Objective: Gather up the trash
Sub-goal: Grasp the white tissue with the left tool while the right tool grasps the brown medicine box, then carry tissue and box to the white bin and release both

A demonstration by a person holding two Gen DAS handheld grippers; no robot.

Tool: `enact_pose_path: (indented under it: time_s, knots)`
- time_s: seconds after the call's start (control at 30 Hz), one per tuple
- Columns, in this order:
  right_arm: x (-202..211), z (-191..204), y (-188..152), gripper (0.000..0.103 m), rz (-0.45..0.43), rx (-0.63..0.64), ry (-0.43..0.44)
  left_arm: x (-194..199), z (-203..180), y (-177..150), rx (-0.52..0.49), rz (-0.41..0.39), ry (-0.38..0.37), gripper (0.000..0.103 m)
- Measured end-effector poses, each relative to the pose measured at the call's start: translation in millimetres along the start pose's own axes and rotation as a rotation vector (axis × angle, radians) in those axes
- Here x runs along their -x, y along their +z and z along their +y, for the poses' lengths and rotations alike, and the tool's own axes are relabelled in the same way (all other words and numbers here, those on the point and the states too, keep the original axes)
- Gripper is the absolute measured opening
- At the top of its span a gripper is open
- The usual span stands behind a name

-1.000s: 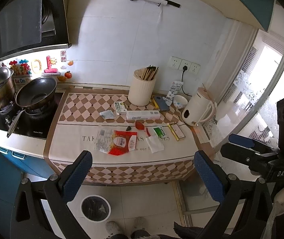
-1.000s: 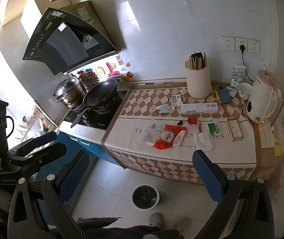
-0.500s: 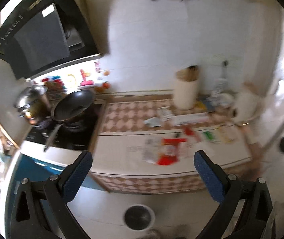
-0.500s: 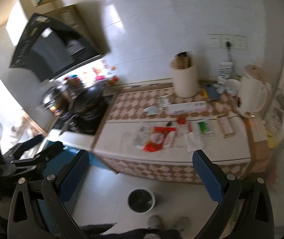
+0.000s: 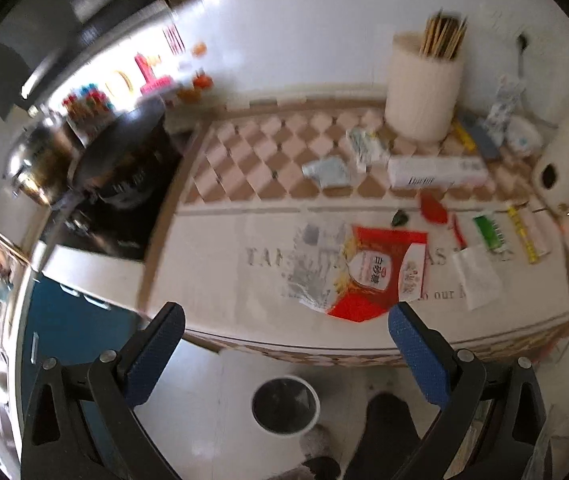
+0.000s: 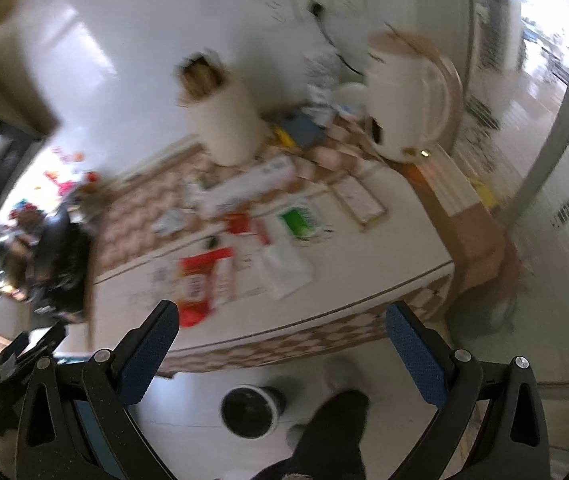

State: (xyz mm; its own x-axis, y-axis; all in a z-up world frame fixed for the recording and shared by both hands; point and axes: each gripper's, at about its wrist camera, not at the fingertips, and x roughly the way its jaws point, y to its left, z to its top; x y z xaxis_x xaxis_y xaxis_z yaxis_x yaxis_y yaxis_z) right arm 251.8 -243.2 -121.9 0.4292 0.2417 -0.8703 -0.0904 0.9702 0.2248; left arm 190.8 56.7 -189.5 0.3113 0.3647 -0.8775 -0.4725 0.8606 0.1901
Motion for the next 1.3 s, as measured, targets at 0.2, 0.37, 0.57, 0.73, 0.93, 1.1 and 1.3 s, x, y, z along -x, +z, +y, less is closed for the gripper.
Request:
enact_pose_path:
  time_s: [0.2,0.37,0.57,0.73,0.93,1.1,1.3]
  knots:
    - [-118.6,-45.0,59.9,0.103,0.127,0.034,-0.111,-88.2,-56.7,31.0,0.09,0.247,-0.067,0.103]
    - [-220.1,-73.1,110.2,0.102,0.251,0.11,-0.187,-150.1,-133.7,48.4,0.12,0.447,-0.259,0.084]
    - [-278.1,-80.8,134.1,0.101,0.344,0.203,-0.211,-194.8,-209.1,44.7,0.092,0.603,-0.357,0.065]
    - [-298.3,-79.4,139.8,0.101,0.371,0.249,-0.214,-196.0,-225.6,39.7,0.078,0.581,-0.33,0.037]
    - [-324.8,-81.9,139.1,0.099,0.401,0.265,-0.214,-194.2,-226.2,31.9,0.065,0.554,-0.276,0.005]
    - [-345.8,-80.3,133.5,0.066,0.425,0.3,-0.241,-183.9,-222.8,30.5,0.033,0.503,-0.222,0.004]
    - [-336.1,-75.6,121.1,0.064,0.353,0.302,-0.248,-149.0,-197.6,46.0,0.009,0.403,-0.168,0.003]
